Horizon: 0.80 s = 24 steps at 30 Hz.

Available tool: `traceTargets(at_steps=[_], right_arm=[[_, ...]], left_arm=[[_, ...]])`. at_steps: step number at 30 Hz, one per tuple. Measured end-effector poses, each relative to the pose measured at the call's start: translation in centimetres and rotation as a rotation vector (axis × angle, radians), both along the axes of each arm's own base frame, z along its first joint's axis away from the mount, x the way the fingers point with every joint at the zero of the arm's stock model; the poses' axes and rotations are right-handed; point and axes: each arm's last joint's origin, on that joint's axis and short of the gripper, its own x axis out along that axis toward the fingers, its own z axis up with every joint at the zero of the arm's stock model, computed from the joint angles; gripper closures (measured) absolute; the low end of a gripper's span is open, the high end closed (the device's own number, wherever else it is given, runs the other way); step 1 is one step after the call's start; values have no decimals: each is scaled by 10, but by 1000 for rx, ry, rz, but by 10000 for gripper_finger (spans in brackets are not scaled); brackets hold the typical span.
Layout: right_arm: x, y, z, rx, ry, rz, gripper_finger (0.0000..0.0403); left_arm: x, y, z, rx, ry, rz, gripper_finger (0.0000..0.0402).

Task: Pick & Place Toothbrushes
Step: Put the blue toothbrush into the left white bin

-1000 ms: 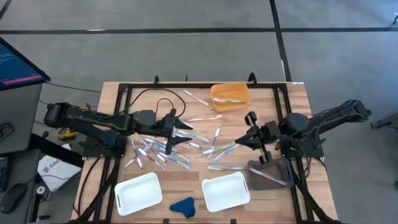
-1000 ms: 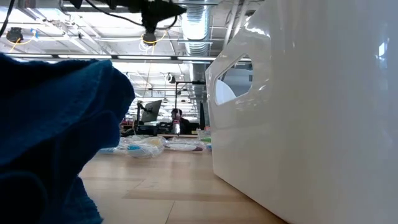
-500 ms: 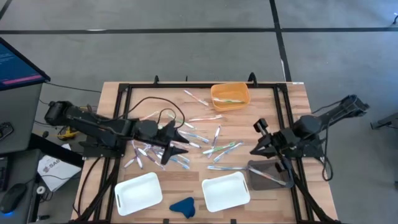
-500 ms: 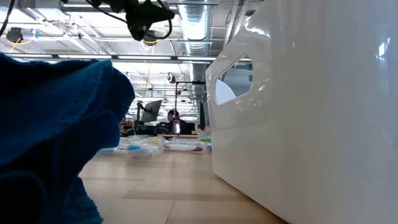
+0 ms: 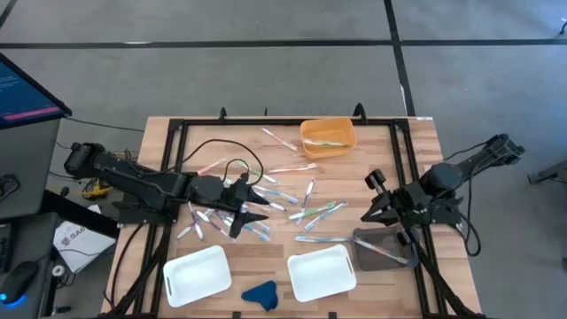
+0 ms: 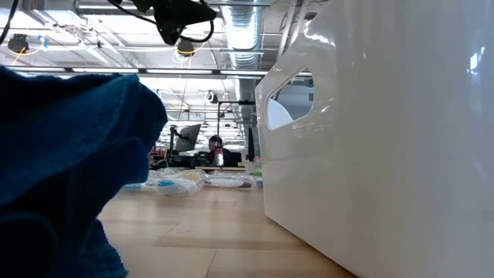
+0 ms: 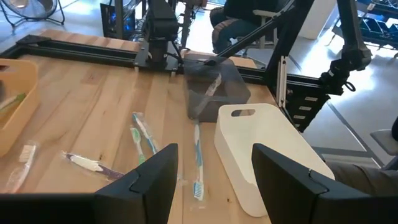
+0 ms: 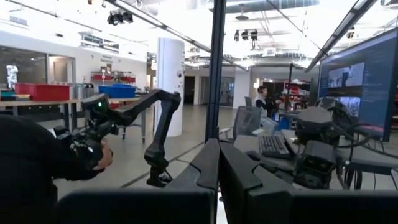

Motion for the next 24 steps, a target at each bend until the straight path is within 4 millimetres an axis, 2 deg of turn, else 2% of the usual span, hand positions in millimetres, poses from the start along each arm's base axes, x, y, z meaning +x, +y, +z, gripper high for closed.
traceTargets(at_steps=[4, 10, 13, 24], right_arm=[[1, 1, 0, 1, -1, 0, 403], [4, -3, -1, -3, 6, -25, 403], [5, -5, -2, -5, 11, -37, 403], [8, -11, -2, -7, 20, -73, 403]], left_arm=[[4, -5, -6, -2, 23, -20, 202], [18, -22, -44, 21, 192, -109, 202], [25, -25, -54, -1, 287, -114, 202], [37, -36, -44, 91, 660, -183, 202]])
